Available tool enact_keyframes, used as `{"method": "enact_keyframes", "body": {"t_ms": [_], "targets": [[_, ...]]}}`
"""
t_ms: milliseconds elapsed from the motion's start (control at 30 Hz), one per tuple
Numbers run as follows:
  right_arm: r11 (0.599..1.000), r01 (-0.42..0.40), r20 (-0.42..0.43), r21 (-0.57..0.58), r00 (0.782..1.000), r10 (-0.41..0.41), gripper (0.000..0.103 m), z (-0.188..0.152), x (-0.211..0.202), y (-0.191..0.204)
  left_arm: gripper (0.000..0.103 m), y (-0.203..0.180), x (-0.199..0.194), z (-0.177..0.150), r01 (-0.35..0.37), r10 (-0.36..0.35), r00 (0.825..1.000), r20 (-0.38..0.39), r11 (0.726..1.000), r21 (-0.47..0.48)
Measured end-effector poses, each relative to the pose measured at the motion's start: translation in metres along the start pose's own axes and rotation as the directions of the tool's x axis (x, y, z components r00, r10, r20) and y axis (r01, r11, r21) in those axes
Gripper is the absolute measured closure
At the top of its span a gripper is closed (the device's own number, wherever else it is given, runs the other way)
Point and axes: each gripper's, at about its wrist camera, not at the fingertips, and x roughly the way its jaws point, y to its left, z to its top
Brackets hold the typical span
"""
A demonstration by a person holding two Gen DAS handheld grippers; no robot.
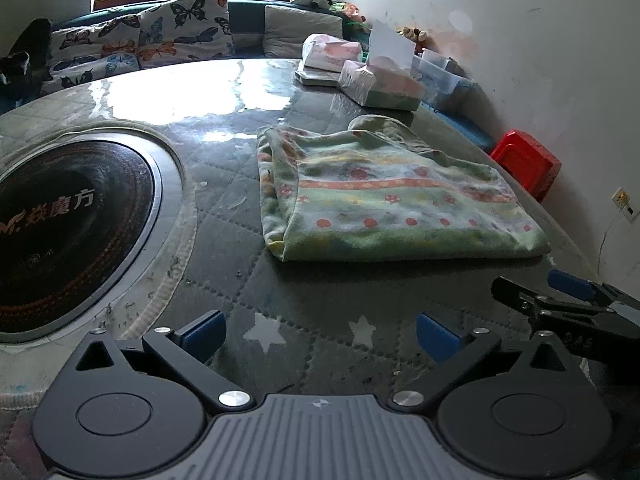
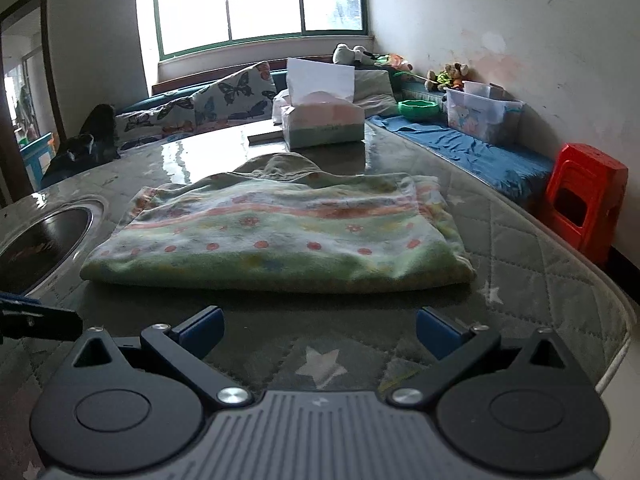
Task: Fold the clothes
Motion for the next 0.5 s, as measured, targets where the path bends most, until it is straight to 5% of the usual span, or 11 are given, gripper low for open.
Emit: {"method": "enact_keyframes", "body": {"t_ms": [500], "targets": [[1.000,0.015,-0.003,0.021,1.000,-0.014,0.000,0.0007,-0.0013,0.0013,0.000,-0.0103,0.0015,-0.0020,-0.053,0.052,0.999,0.014,0.998,0.036]]}}
